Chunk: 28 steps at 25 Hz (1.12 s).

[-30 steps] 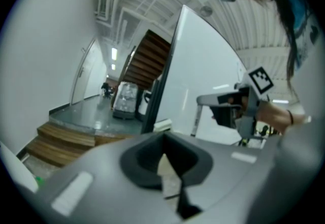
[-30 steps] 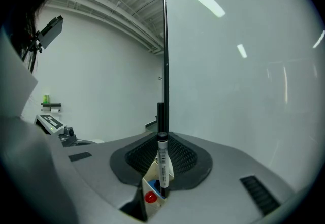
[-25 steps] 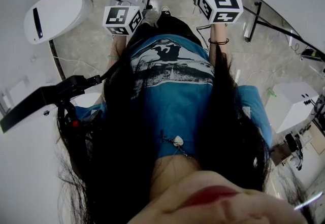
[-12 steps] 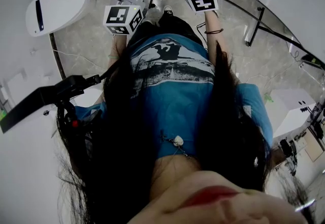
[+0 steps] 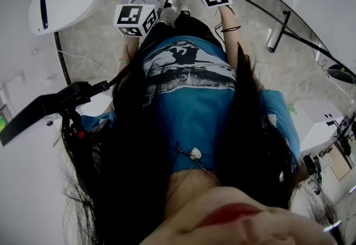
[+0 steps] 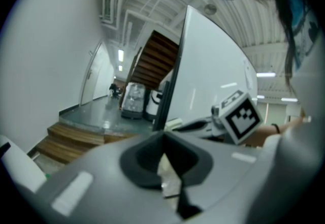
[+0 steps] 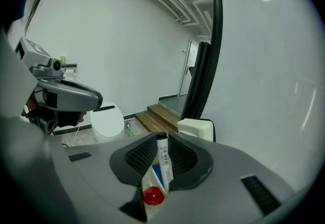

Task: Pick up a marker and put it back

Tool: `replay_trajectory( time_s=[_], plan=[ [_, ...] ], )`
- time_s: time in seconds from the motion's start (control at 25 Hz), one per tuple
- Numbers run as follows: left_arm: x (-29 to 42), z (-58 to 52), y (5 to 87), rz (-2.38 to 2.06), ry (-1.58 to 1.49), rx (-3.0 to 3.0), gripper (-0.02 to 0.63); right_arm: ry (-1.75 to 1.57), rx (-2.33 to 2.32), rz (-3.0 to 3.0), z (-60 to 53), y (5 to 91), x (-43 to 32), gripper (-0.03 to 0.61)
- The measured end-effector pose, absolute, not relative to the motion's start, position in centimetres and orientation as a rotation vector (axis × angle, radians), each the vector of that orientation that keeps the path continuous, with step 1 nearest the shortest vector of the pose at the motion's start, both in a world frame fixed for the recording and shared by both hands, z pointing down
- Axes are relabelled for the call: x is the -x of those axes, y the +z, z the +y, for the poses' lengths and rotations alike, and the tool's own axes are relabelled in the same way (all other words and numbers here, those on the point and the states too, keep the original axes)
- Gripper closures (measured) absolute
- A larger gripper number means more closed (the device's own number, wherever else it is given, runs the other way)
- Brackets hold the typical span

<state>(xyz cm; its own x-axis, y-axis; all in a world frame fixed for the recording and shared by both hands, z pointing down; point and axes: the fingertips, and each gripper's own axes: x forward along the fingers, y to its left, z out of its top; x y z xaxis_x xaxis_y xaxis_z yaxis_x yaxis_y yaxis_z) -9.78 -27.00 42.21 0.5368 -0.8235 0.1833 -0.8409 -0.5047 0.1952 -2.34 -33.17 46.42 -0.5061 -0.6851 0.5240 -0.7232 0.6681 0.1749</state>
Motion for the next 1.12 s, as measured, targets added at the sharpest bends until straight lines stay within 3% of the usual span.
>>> replay_trajectory(
  time_s=[1.12],
  plan=[
    [8.6, -25.2, 42.4, -1.298, 0.122, -2.550, 0.612, 0.634, -1.394, -2.572, -28.5, 43.0, -2.1, 0.508]
  ],
)
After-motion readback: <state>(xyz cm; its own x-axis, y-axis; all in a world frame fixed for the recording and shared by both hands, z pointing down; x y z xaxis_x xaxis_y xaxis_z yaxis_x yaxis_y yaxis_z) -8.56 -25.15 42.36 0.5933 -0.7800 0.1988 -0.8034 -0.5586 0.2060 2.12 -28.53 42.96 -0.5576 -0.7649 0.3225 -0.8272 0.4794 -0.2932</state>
